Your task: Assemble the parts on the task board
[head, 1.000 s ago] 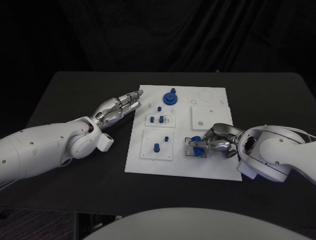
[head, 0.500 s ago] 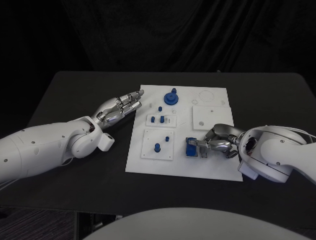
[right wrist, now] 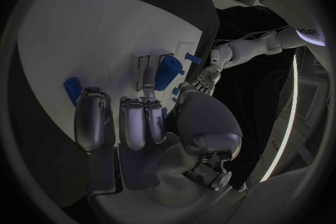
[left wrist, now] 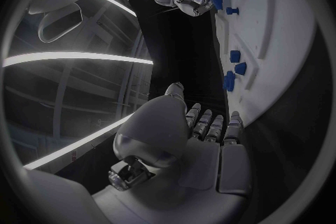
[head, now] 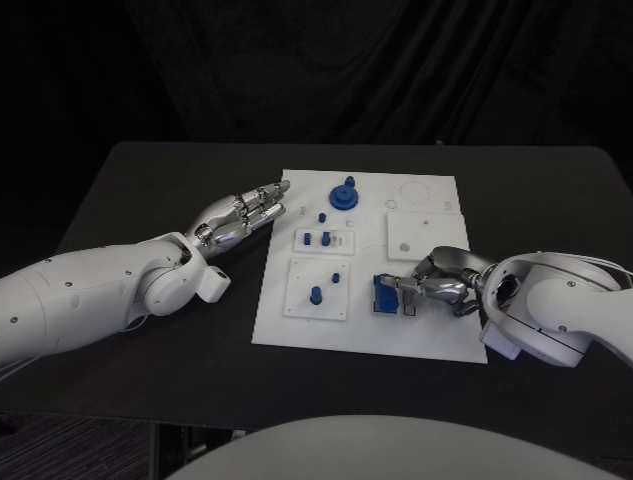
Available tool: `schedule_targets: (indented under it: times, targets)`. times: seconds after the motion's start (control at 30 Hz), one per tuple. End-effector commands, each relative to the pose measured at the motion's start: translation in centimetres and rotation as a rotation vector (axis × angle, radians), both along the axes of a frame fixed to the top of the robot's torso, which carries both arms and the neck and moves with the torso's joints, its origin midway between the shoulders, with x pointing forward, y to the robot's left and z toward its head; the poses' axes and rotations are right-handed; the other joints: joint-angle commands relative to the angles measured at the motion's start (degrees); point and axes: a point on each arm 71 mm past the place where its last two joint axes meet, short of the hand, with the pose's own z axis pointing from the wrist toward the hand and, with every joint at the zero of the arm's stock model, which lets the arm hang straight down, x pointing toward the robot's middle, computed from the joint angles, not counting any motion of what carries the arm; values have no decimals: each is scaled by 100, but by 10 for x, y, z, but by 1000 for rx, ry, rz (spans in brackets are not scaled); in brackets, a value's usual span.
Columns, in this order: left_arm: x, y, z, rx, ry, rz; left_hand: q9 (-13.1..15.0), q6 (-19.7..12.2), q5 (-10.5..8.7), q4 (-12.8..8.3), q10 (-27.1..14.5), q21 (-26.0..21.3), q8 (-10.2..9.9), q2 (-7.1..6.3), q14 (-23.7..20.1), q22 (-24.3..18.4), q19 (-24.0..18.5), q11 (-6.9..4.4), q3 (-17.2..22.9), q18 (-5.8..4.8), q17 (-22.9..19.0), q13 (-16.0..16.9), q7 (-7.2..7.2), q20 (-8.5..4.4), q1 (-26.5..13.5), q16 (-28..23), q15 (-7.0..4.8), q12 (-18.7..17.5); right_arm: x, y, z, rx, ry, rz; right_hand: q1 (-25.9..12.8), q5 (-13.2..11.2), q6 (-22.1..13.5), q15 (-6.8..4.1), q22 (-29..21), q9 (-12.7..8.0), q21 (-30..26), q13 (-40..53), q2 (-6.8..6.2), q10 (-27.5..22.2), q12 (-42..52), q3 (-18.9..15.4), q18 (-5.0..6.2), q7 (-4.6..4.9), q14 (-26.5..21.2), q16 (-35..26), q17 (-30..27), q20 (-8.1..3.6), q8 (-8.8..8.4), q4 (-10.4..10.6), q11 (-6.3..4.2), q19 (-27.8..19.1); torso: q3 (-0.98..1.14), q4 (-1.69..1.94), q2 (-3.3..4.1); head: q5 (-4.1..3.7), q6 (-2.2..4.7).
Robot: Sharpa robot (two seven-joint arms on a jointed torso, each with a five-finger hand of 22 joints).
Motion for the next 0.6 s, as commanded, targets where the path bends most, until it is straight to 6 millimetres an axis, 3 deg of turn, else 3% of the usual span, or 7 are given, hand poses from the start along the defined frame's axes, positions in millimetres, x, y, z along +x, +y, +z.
schedule_targets:
  times: [0.03,0.2,0.33,0.37,0.43,0.6]
  targets:
    - [-1,-1,0,-16,-1,-16,2,21,-14,25,-33,33,16,14,-3,4,5,2,11,-93,-9,-2,-23,58,-30,-21,45,-31,0,2,5,48,-54,11,163,102,-11,30,1180,22,37,1506,53,607,15,-56,61,-37,506,-12,1045,21,71,-12,9,128,1,-3,2,6,0]
    - [-2,-1,0,-16,0,-16,2,21,-13,25,-33,33,16,14,-3,4,5,2,11,-94,-9,-2,-23,58,-30,-21,45,-31,-2,6,13,128,-129,57,609,344,-58,10,1219,91,134,1506,-4,607,15,-123,37,-64,527,29,1136,-1,262,-68,-13,181,3,-2,1,10,0]
    - [-2,-1,-1,-16,1,-16,4,37,-7,22,-32,34,20,21,-3,5,7,0,15,-98,-9,-1,-9,59,-29,-21,50,-29,-4,7,19,177,-184,86,896,451,-70,-15,1266,295,272,1506,-45,607,15,-183,3,-103,567,114,1326,-20,551,-81,-48,246,5,-6,2,21,0]
    - [-2,-1,-1,-16,1,-16,4,37,-7,22,-32,34,20,21,-3,5,7,0,15,-98,-9,-1,-9,59,-29,-21,50,-29,-4,7,20,190,-194,95,969,462,-126,-24,1276,429,302,1506,-43,607,15,-230,-4,-117,580,142,1389,-29,705,-43,-59,259,4,-5,2,25,0]
    - [-1,-1,-1,-16,1,-16,4,40,-5,20,-33,36,22,26,-3,7,10,-6,17,-101,-9,-1,8,60,-30,-21,53,-29,-6,7,22,209,-203,103,1017,465,-193,-28,1278,548,310,1506,-32,607,15,-277,-6,-124,585,153,1415,-37,837,-18,-68,262,8,-5,3,29,0]
    - [-2,0,-1,-16,1,-14,4,38,-4,20,-32,36,21,28,-3,7,10,-7,18,-102,-9,-1,10,60,-29,-21,54,-28,-8,5,24,227,-211,119,1323,447,-508,-58,1291,1194,354,1506,19,607,15,-455,-15,-174,604,191,1504,-61,1559,-24,-103,277,3,-10,3,40,0]
